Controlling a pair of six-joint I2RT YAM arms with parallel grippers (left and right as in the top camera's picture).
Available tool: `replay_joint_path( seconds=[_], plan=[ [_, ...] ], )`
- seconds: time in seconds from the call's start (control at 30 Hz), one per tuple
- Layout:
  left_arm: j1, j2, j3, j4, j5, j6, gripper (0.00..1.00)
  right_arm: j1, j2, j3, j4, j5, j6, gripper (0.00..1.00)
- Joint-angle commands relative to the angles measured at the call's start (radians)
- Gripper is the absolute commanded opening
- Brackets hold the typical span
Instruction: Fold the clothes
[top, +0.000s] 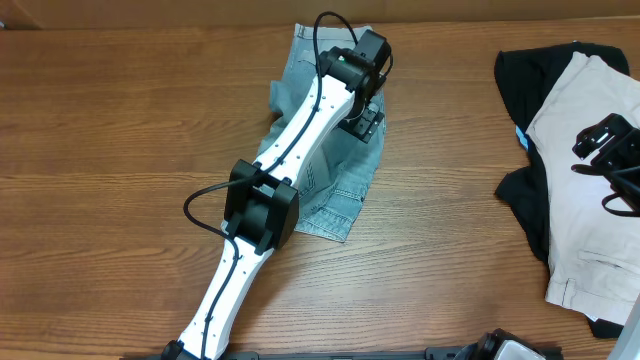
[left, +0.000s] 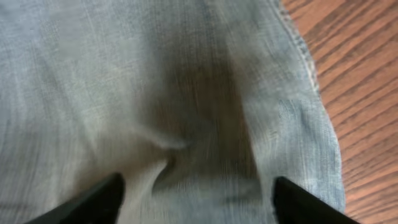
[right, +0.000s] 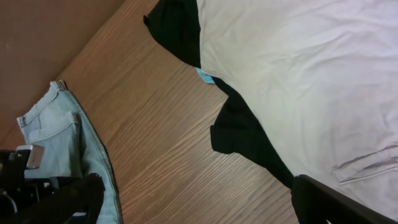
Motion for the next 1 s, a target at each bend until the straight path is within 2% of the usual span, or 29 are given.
replay_joint_path(
  seconds=[0.0,0.1,0.17,0.2,0.23,0.3,0.47,0.67,0.7,0.77,0.83,0.87,0.93,0.97],
  plan=[
    [-0.018,0.014,-0.038,0.019,0.014,-0.003,0.73,-0.005,0.004,0.025,0.002,-0.008,-0.007,1.0],
    [-0.019,0.014,-0.083,0.041,0.004,-0.031,0.72,-0.005,0.006,0.024,0.002,-0.008,-0.007,1.0],
    [-0.019,0.014,-0.112,0.047,0.005,-0.035,0.66,-0.005,0.006,0.024,0.002,-0.008,-0.007,1.0],
    [-0.019,0.014,-0.12,0.047,0.004,-0.034,0.56,-0.005,0.006,0.024,0.002,-0.007,-0.007,1.0],
    [-0.019,0.014,-0.121,0.042,0.001,-0.034,0.42,-0.005,0.006,0.024,0.003,-0.006,-0.007,1.0],
    [-0.019,0.013,-0.119,0.036,-0.015,-0.035,0.04,-0.005,0.007,0.024,0.003,-0.004,-0.007,1.0],
    [-0.018,-0.001,-0.041,-0.01,-0.017,-0.053,0.04,-0.005,0.007,0.024,0.005,-0.005,-0.007,1.0],
    [0.011,-0.05,0.24,-0.172,-0.018,-0.056,0.04,-0.005,0.007,0.024,0.006,-0.005,-0.007,1.0],
    [0.019,-0.059,0.287,-0.196,-0.018,-0.051,0.07,-0.005,0.007,0.024,0.006,-0.005,-0.007,1.0],
    [0.039,-0.07,0.37,-0.231,-0.018,-0.041,0.21,-0.005,0.007,0.024,0.006,-0.005,-0.006,1.0],
    [0.063,-0.073,0.443,-0.259,-0.017,-0.022,0.17,-0.005,0.007,0.024,0.006,-0.005,-0.006,1.0],
    [0.076,-0.073,0.466,-0.268,-0.017,-0.022,0.18,-0.005,0.007,0.024,0.006,-0.005,-0.006,1.0],
    [0.101,-0.073,0.487,-0.281,-0.009,-0.022,0.04,-0.005,0.007,0.024,0.006,-0.005,-0.006,1.0],
    [0.113,-0.073,0.486,-0.286,-0.005,-0.022,0.04,-0.005,0.007,0.024,0.006,-0.005,-0.006,1.0]
  ],
)
